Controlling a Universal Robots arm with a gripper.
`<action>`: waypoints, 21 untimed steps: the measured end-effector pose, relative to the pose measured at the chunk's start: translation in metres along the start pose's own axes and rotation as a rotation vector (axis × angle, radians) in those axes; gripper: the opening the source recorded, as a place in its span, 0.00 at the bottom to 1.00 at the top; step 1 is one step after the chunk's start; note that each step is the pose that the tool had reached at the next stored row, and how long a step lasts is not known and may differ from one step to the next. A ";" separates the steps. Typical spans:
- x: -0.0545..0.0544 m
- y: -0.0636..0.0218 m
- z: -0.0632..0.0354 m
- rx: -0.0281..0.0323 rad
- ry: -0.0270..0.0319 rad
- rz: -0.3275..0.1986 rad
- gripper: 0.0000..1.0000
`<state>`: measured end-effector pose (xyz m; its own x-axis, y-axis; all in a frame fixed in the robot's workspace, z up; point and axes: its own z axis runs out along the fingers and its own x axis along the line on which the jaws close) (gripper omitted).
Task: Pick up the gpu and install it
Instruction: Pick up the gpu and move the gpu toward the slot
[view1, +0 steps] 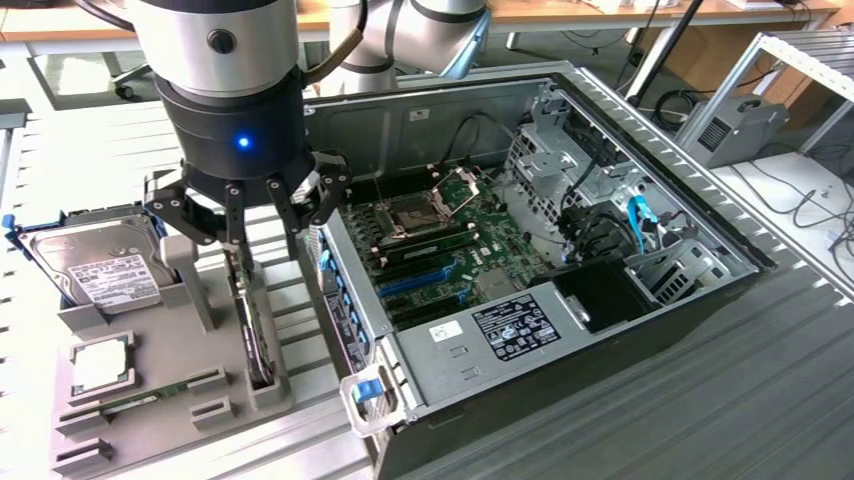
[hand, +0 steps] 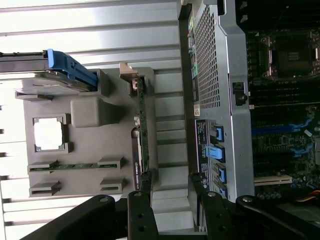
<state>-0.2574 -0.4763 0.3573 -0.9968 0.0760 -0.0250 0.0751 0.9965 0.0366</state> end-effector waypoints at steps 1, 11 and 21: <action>0.000 0.0000 0.0002 0.0000 0.0000 0.000 0.42; 0.000 -0.0001 0.0026 -0.0001 0.0000 0.000 0.42; 0.000 -0.0002 0.0043 0.0000 0.0000 0.000 0.42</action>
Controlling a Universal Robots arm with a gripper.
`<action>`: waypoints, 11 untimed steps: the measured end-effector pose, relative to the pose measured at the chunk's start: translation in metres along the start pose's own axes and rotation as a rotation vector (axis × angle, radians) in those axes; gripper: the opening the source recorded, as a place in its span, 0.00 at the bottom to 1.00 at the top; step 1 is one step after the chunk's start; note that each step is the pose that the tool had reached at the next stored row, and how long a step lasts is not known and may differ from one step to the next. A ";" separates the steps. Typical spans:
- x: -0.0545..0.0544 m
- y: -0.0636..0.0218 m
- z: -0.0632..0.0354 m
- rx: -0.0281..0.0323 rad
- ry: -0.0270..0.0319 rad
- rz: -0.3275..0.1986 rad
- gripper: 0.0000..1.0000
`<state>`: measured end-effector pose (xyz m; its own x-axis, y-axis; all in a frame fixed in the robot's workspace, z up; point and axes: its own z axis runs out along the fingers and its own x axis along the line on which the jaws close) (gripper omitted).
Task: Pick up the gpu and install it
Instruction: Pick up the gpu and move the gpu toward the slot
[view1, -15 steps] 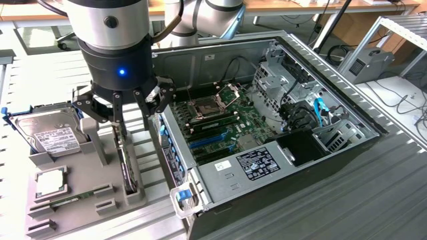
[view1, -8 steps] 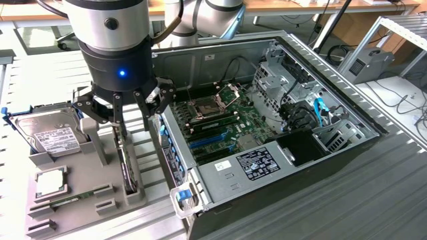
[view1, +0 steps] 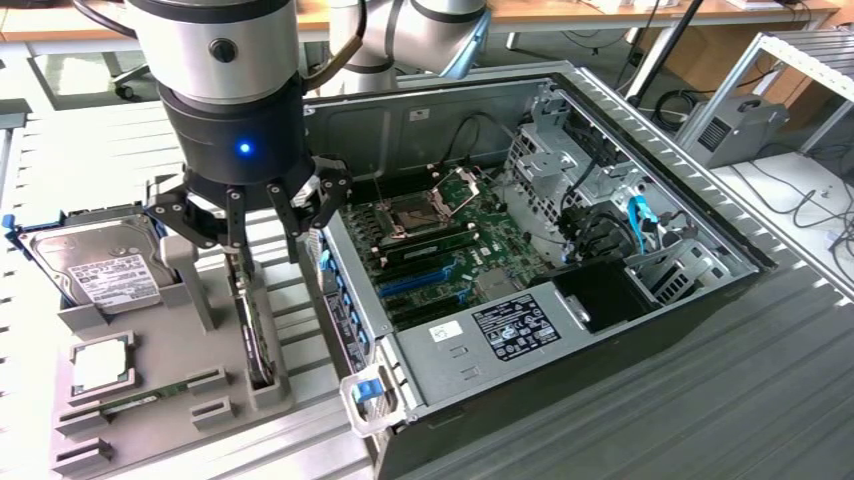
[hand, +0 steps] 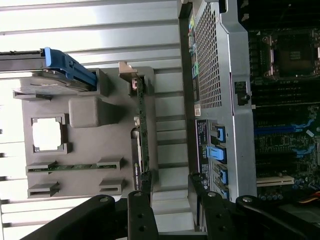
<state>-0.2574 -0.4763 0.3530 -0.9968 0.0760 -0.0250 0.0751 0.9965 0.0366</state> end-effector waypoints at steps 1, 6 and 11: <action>0.000 0.0000 0.0002 0.0000 0.0000 0.000 0.42; 0.000 0.0000 0.0011 0.0000 0.0001 0.000 0.42; 0.000 -0.0001 0.0022 0.0000 0.0000 0.000 0.42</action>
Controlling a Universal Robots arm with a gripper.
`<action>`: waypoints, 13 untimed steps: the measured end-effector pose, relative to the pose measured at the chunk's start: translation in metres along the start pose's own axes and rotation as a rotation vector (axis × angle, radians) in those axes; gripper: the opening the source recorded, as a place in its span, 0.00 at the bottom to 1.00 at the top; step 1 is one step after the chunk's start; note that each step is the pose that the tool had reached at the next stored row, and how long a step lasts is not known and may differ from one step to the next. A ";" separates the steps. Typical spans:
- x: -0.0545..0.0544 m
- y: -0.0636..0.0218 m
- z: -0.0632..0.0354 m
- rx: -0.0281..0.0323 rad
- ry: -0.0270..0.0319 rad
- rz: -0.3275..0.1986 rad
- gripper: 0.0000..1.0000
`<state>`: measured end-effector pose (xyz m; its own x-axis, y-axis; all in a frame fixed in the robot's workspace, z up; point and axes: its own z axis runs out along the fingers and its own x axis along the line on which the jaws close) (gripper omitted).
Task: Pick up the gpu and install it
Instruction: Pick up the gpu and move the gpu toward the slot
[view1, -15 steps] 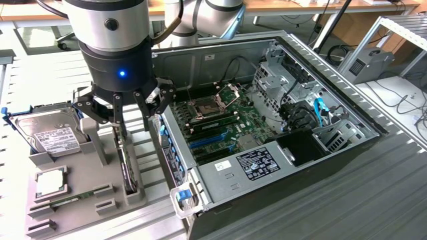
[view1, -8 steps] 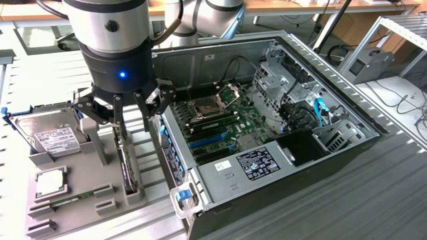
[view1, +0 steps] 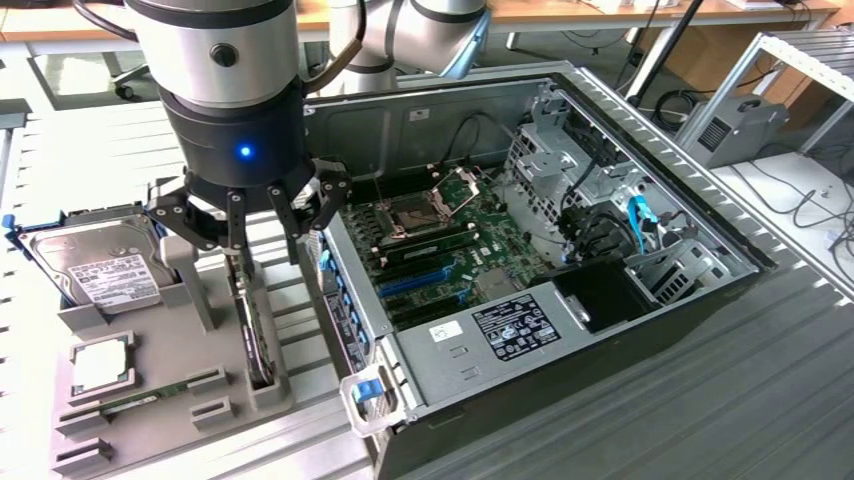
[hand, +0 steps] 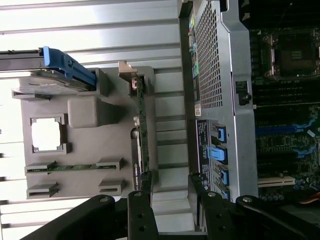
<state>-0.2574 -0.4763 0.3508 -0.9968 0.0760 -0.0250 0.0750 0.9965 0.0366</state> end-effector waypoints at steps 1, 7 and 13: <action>0.000 0.0000 0.0002 0.0000 0.0000 0.000 0.42; 0.000 -0.0001 0.0014 0.0000 0.0000 0.000 0.42; 0.000 -0.0001 0.0030 0.0000 0.0000 0.000 0.42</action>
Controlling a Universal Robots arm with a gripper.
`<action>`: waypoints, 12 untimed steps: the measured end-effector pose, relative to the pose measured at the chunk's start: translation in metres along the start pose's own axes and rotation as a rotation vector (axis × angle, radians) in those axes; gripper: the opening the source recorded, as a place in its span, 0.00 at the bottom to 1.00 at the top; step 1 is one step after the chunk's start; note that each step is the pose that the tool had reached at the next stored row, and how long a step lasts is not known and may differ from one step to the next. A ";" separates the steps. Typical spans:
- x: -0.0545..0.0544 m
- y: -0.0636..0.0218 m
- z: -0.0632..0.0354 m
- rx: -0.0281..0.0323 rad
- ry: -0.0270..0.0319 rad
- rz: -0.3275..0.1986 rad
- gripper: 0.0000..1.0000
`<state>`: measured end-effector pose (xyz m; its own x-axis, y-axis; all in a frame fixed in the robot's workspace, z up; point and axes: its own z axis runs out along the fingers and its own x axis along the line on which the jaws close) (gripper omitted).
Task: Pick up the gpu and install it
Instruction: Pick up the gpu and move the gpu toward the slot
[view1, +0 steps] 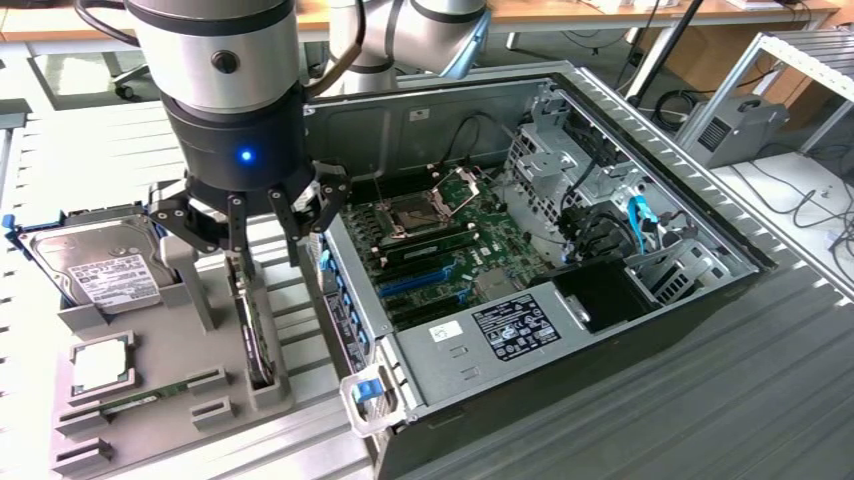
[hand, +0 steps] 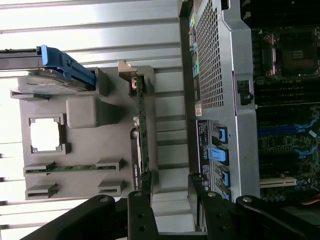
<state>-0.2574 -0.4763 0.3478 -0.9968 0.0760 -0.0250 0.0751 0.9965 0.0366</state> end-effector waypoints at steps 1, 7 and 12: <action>0.000 0.0000 0.0004 0.0000 0.0000 0.000 0.42; 0.000 -0.0001 0.0018 -0.0001 0.0000 0.000 0.42; 0.000 -0.0001 0.0031 0.0000 0.0000 0.000 0.42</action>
<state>-0.2574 -0.4763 0.3446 -0.9968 0.0760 -0.0250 0.0751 0.9965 0.0366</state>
